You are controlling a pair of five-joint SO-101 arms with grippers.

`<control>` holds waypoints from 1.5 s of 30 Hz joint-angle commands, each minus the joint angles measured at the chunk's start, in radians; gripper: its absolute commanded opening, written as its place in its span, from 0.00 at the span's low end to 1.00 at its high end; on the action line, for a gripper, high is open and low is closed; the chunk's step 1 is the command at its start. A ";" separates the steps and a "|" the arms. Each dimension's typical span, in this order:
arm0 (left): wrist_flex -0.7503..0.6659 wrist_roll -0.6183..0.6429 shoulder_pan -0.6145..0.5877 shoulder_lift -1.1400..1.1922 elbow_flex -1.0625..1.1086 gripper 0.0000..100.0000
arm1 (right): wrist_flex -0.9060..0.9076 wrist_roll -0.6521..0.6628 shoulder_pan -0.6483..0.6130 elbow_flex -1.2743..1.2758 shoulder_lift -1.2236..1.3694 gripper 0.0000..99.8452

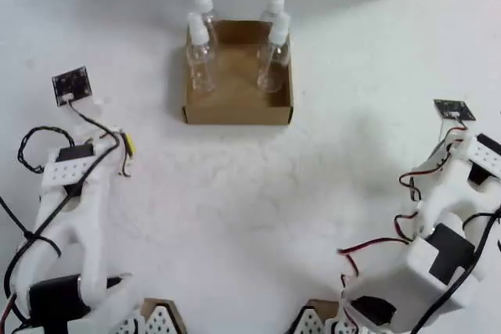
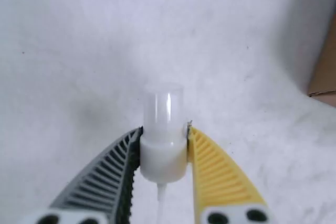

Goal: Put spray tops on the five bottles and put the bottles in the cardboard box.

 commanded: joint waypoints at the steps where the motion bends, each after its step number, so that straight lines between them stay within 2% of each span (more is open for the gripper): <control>1: -0.017 -0.008 0.013 -0.047 -0.018 0.02 | 0.067 -0.023 0.016 -0.052 -0.051 0.27; 7: -0.017 -0.008 0.016 -0.047 -0.018 0.02 | 0.113 -0.109 0.082 0.021 -0.168 0.26; 10: -0.017 -0.008 0.016 -0.047 -0.018 0.02 | 0.105 -0.120 0.091 0.080 -0.222 0.23; 18: -0.017 -0.008 0.016 -0.047 -0.018 0.02 | -0.030 -0.164 0.042 0.153 -0.231 0.22; 26: -0.017 -0.008 0.015 -0.047 -0.018 0.02 | -0.053 -0.163 -0.012 0.157 -0.225 0.22; 32: -0.015 -0.008 0.013 -0.045 -0.018 0.02 | -0.071 -0.163 -0.010 0.104 -0.094 0.22; 38: -0.015 -0.008 0.015 -0.045 -0.018 0.02 | -0.070 -0.106 -0.008 0.049 0.018 0.22; 45: -0.015 -0.008 0.016 -0.045 -0.018 0.02 | -0.070 0.046 -0.008 0.046 0.019 0.22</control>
